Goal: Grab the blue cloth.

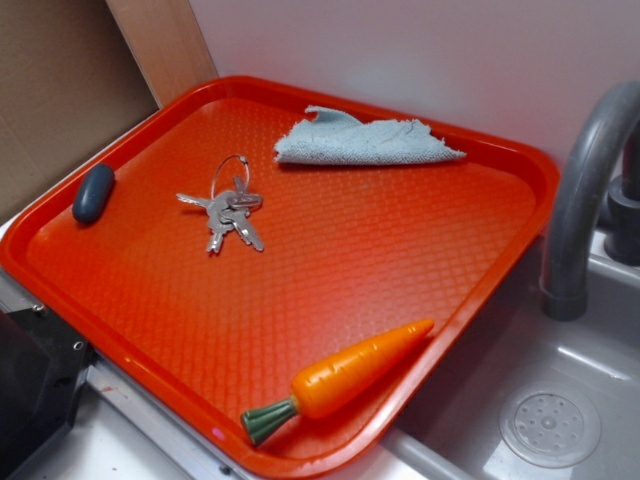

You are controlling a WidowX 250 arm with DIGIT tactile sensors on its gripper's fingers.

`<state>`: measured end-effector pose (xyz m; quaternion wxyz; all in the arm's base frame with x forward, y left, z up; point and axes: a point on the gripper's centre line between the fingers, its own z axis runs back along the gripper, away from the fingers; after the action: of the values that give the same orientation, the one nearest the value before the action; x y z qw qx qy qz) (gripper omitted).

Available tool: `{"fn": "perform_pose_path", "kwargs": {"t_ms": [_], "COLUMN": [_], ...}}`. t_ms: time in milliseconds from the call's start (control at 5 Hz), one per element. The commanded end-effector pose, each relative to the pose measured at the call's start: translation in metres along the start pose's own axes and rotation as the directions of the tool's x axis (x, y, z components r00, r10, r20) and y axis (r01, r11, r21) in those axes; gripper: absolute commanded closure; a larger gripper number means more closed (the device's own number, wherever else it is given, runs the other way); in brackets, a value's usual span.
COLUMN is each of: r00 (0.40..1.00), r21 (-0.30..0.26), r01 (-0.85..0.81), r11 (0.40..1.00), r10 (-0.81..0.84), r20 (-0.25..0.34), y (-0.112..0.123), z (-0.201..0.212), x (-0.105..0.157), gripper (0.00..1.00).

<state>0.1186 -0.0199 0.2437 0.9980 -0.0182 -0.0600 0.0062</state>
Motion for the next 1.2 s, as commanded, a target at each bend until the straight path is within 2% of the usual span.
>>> {"fn": "perform_pose_path", "kwargs": {"t_ms": [0, 200, 400, 600, 1000], "r00": [1.000, 0.976, 0.894, 0.852, 0.852], "r21": [0.000, 0.138, 0.185, 0.103, 0.103], "r01": [0.000, 0.094, 0.226, 0.327, 0.327], "r11": [1.000, 0.986, 0.957, 0.939, 0.939], "r10": [0.000, -0.119, -0.279, -0.340, -0.340], "r20": [0.000, 0.185, 0.351, 0.398, 0.398], "y": [0.000, -0.012, -0.025, -0.022, -0.022], "z": [0.000, -0.031, -0.060, -0.110, -0.110], "x": [0.000, 0.047, 0.094, 0.123, 0.123], "gripper": [0.00, 0.00, 0.00, 0.00, 0.00]}}
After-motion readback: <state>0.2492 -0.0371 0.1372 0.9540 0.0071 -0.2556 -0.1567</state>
